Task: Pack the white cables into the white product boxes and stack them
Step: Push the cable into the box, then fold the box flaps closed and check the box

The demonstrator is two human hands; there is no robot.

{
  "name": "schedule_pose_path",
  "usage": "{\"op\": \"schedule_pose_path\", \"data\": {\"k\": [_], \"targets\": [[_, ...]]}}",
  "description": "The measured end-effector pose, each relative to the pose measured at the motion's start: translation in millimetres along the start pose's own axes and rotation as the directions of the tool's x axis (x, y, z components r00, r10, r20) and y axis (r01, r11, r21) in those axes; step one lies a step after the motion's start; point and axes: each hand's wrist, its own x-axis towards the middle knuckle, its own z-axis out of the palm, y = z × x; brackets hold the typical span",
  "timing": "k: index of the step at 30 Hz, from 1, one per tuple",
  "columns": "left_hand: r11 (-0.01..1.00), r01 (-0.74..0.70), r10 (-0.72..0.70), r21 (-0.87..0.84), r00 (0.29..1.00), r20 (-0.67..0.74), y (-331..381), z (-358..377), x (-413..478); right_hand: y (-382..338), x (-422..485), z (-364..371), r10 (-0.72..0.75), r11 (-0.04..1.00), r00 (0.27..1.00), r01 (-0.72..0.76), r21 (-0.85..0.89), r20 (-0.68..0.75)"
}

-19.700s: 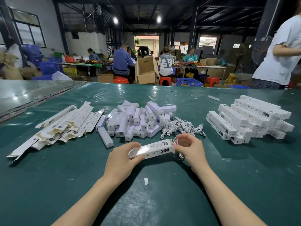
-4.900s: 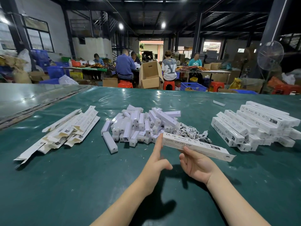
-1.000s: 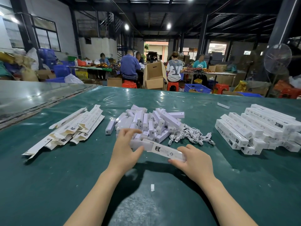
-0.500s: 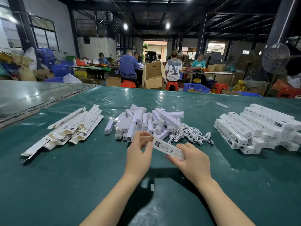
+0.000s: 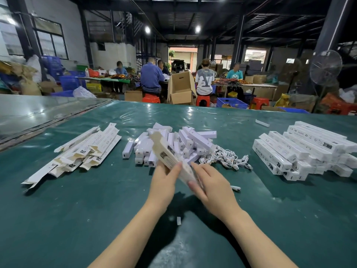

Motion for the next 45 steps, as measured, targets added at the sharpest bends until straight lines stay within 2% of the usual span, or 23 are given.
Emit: {"op": "schedule_pose_path", "data": {"k": [2,4,6,7,9,11,13,15,17,19,21,23,26,29,35,39,43,45], "targets": [[0.993,-0.120,0.114,-0.021,0.979,-0.168,13,-7,4,8,0,-3,0.102,0.992,0.986,-0.111,-0.064,-0.133],[0.939,-0.314,0.339,0.141,0.913,-0.228,22,-20,4,22,0,-8,0.318,0.922,0.941,-0.336,-0.193,-0.118],[0.790,-0.385,0.488,0.478,0.866,-0.110,28,-32,4,37,-1,-11,0.472,0.824,0.881,-0.456,-0.335,-0.038],[0.666,-0.344,0.480,0.662,0.877,-0.029,29,-37,5,41,-1,-12,0.506,0.804,0.862,-0.467,-0.368,0.012],[0.350,-0.217,0.295,0.911,0.949,0.113,28,-42,8,45,-2,-11,0.507,0.817,0.859,-0.453,-0.357,0.071],[0.082,-0.195,0.020,0.977,0.981,0.194,19,-43,8,45,-3,-9,0.472,0.847,0.880,-0.434,-0.306,0.061],[-0.007,-0.253,-0.165,0.968,0.955,0.248,7,-43,6,44,-4,-8,0.422,0.887,0.907,-0.416,-0.202,-0.017],[-0.007,-0.299,-0.193,0.954,0.937,0.292,2,-44,8,41,-4,-8,0.402,0.915,0.908,-0.402,0.023,-0.120],[0.004,-0.346,-0.171,0.938,0.924,0.341,2,-43,10,35,-1,-6,0.484,0.844,0.861,-0.412,0.343,-0.159],[0.039,-0.394,-0.165,0.918,0.904,0.394,1,-40,8,27,3,-5,0.606,0.617,0.790,-0.393,0.682,-0.093],[0.087,-0.435,-0.140,0.896,0.885,0.443,-3,-36,5,20,4,-4,0.640,0.358,0.768,-0.322,0.876,0.021],[0.138,-0.479,-0.097,0.867,0.865,0.493,-7,-31,2,19,5,-4,0.619,0.257,0.781,-0.308,0.916,0.089],[0.160,-0.583,-0.009,0.796,0.806,0.592,-11,-23,-1,17,5,-2,0.566,0.253,0.806,-0.370,0.894,0.173],[0.149,-0.636,0.011,0.758,0.767,0.641,-15,-18,-1,15,5,1,0.518,0.305,0.821,-0.439,0.845,0.239],[0.208,-0.585,-0.043,0.784,0.795,0.605,-15,-17,0,16,5,1,0.483,0.403,0.830,-0.492,0.771,0.277],[0.261,-0.553,-0.079,0.791,0.805,0.589,-13,-17,-2,13,4,0,0.497,0.481,0.833,-0.497,0.723,0.242],[0.286,-0.566,-0.062,0.773,0.794,0.605,-13,-17,-1,11,5,0,0.547,0.347,0.815,-0.431,0.833,0.193],[0.306,-0.570,-0.052,0.762,0.789,0.612,-13,-17,0,9,5,1,0.527,0.325,0.821,-0.435,0.840,0.221]]}}
